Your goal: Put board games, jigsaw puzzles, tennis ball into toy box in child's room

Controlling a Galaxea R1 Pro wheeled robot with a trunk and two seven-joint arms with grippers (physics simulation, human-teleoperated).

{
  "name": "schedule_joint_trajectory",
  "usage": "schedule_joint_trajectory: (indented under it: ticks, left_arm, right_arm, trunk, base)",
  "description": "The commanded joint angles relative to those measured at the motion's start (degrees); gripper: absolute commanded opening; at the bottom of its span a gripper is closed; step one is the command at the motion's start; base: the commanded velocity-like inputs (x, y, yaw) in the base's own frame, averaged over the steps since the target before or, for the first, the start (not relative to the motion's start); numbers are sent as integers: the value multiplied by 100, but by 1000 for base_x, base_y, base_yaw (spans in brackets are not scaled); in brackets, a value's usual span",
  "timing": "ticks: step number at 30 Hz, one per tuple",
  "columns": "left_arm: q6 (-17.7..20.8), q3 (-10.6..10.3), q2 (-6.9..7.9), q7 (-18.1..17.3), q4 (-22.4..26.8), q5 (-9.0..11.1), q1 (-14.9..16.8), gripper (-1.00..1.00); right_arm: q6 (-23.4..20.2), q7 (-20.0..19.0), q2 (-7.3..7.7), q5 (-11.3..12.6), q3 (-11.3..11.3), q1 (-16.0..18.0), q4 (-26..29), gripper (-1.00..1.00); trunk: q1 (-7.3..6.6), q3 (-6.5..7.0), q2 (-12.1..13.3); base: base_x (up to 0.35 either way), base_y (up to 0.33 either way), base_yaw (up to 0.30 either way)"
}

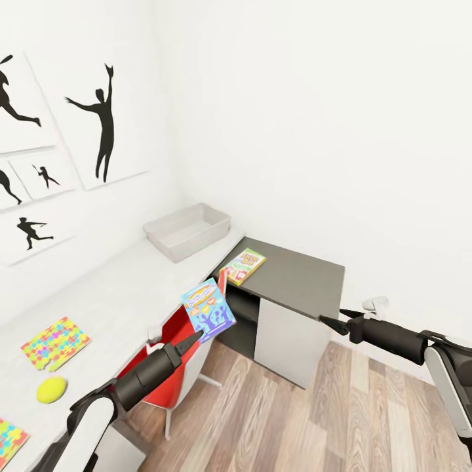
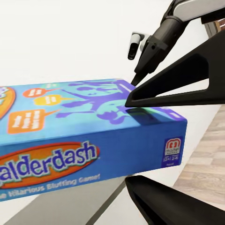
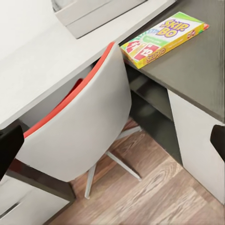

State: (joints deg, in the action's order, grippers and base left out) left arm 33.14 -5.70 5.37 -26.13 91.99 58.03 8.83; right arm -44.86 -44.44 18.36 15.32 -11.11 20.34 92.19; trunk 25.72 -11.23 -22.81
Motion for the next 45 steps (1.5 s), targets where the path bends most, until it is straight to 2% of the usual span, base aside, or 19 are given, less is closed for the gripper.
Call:
schedule_joint_trajectory:
  ticks: [1,7,12,17,18,24,45]
  left_arm:
    - [43,-1,1,12,6,68,5,-100]
    - [57,22,11,-12,11,68,38,-100]
    - [122,108,62,4,12,70,190,-100]
    - [426,378,167,32,12,107,556,-100]
    - [426,378,167,32,12,107,556,-100]
    - [764,654,167,153,12,133,859,-100]
    - [833,710,186,257,12,138,988,-100]
  right_arm:
    - [-31,-12,1,15,-3,5,0,100]
    - [-26,-12,1,15,9,5,0,100]
    - [-24,-12,-1,15,18,5,0,100]
    - [-21,-8,-23,15,37,5,0,100]
    - [-21,-8,-23,15,37,5,0,100]
    - [-14,-6,-218,-5,42,14,0,100]
    - [20,-20,-276,-5,-20,-14,0,100]
  trunk:
    - [6,-11,-11]
    - [6,-11,-11]
    - [6,-11,-11]
    - [6,-11,-11]
    - [6,-11,-11]
    - [6,-11,-11]
    - [6,-11,-11]
  base:
    - [300,-195,0]
    - [270,-175,0]
    - [108,-70,0]
    - [43,-28,0]
    - [26,-17,0]
    - [12,-8,0]
    - [31,-31,17]
